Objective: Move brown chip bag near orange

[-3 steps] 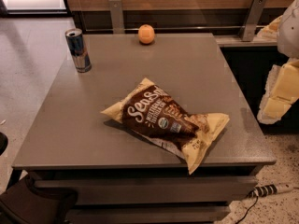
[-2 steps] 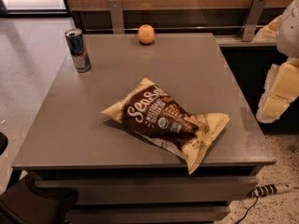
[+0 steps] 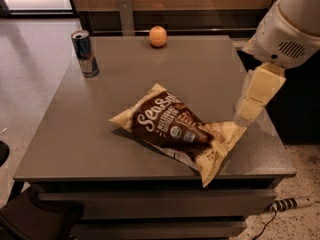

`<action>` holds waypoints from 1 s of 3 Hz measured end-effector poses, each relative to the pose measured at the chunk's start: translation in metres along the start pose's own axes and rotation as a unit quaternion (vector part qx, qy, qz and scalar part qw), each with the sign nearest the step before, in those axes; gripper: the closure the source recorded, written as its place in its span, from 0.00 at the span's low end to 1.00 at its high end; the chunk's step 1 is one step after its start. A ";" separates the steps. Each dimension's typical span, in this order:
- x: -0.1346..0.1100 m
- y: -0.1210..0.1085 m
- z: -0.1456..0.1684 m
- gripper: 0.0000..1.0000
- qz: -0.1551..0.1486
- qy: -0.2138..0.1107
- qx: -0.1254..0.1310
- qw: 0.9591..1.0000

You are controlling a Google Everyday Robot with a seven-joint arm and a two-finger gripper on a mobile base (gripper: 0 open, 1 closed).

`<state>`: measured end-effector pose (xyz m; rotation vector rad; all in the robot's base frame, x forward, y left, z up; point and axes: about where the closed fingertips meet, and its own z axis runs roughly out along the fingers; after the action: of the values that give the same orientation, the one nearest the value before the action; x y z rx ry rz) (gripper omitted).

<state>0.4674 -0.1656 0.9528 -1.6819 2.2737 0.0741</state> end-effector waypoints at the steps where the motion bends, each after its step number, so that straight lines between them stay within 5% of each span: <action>1: -0.026 0.007 0.030 0.00 0.022 0.033 -0.022 0.999; 3: -0.063 0.033 0.059 0.00 0.057 0.093 -0.036 0.993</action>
Offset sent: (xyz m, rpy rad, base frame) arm -0.0074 0.0982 -0.0439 -0.2142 0.1842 -0.1489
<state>0.4660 -0.0840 0.9098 -1.6560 2.5310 0.0266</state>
